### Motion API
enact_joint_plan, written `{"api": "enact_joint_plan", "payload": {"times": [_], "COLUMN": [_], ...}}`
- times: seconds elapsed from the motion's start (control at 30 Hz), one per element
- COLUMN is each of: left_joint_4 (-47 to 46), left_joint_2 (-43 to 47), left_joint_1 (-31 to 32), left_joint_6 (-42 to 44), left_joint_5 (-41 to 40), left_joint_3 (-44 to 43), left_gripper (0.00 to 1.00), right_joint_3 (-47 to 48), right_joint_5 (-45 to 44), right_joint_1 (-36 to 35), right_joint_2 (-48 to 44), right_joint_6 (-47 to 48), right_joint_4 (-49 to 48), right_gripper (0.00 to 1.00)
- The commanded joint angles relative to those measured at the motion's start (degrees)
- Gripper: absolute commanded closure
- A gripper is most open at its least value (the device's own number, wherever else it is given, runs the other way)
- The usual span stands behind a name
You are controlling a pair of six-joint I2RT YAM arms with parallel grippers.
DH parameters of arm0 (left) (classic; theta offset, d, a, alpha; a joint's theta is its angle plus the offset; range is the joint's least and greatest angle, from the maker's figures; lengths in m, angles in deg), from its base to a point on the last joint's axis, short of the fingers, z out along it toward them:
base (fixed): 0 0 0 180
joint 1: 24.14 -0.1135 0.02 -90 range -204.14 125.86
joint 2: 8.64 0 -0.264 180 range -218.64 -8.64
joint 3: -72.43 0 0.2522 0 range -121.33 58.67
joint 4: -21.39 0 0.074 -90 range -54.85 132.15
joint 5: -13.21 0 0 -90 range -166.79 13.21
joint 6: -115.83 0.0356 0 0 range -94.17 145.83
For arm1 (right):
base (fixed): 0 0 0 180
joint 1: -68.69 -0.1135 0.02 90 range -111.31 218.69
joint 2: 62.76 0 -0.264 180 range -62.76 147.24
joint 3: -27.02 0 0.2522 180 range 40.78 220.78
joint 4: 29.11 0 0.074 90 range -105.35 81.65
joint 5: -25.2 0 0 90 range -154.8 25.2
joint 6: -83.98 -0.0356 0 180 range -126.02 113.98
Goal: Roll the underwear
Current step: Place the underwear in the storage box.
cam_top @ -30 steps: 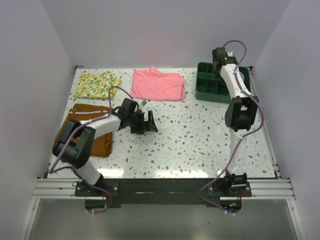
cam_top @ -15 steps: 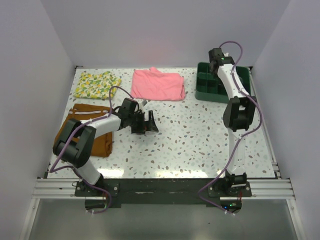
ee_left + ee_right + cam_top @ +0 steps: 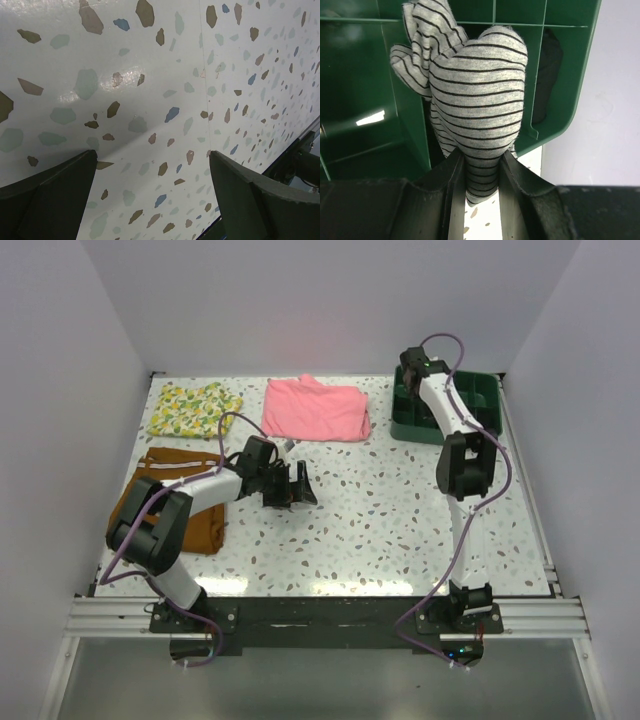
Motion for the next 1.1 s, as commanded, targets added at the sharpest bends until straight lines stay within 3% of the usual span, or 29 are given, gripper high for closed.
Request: {"api": "enact_joint_plan", "payload": {"times": [0.0,0.43,0.93,1.07], "left_joint_4": [-0.21,-0.12,-0.21,-0.3], "left_joint_2": [-0.76,-1.9,-2.6,-2.69], "left_joint_1": [-0.43,-0.43,-0.43,-0.43], "left_joint_6": [1.93,1.93,1.93,2.02], "left_joint_5": [0.78,0.78,0.78,0.96], "left_joint_3": [-1.57,-1.66,-1.4,-1.49], "left_gripper": [0.0,0.0,0.01,0.01], "right_joint_3": [1.94,0.36,-13.42,-16.42], "right_joint_5": [0.85,10.52,30.02,29.86], "right_joint_1": [0.25,1.56,6.04,6.49], "right_joint_2": [-1.52,-2.04,-8.45,-11.17], "right_joint_6": [-0.88,-1.58,-5.27,-5.19], "right_joint_4": [-0.31,-3.39,-13.48,-15.69], "right_gripper": [0.88,0.89,0.9,0.91]}}
